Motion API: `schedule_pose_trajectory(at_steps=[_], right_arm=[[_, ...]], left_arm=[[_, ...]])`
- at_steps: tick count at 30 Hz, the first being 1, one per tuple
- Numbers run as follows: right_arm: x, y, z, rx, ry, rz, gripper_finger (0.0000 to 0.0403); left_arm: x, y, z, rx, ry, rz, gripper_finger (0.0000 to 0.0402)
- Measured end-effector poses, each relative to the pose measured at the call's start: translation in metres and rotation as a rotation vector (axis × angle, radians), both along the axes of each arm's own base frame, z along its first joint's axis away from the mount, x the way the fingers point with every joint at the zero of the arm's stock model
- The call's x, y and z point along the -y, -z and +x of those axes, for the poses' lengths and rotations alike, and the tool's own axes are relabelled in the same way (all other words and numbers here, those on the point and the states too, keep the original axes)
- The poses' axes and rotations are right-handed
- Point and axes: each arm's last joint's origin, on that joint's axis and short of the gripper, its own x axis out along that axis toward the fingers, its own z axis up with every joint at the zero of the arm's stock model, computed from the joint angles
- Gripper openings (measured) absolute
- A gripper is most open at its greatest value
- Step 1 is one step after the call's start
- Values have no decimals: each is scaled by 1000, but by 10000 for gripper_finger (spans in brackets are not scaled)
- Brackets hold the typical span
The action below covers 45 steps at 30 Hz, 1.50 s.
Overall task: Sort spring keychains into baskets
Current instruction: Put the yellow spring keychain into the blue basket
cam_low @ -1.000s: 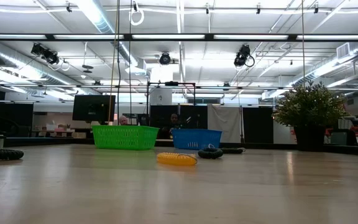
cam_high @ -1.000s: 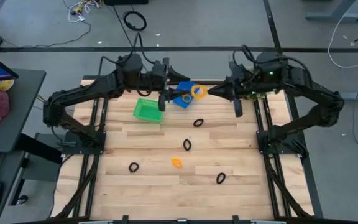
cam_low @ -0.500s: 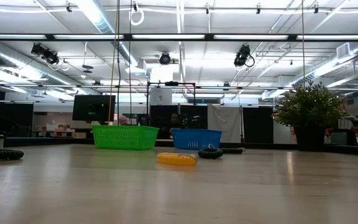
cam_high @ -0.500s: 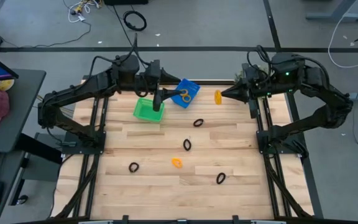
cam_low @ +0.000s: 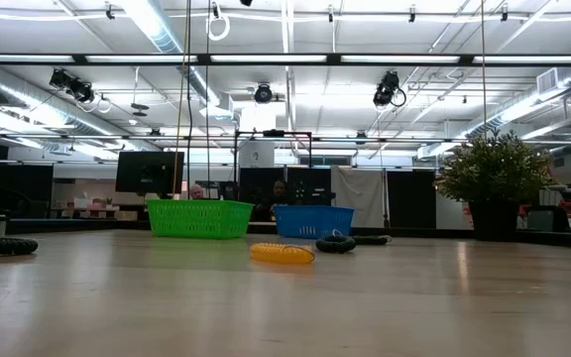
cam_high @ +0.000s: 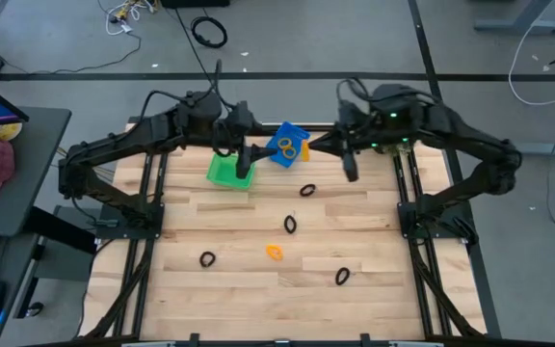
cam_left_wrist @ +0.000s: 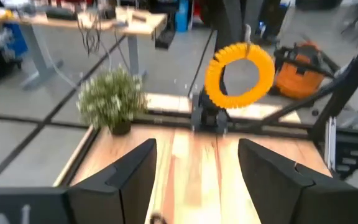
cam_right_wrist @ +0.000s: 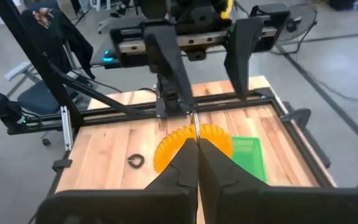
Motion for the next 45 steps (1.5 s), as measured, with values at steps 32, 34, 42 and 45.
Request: schedule_pose_trajectory(at_steps=[32, 34, 42, 45], right_arm=[[112, 35, 29, -5, 711, 156, 0], [125, 48, 33, -65, 702, 194, 0], [160, 104, 60, -274, 638, 326, 0], [167, 123, 68, -338, 629, 356, 0]], left_arm=[[21, -1, -3, -36, -271, 92, 177], [21, -1, -3, -36, -271, 92, 177], [22, 0, -3, -42, -249, 85, 177], [22, 0, -3, -42, -238, 81, 177]])
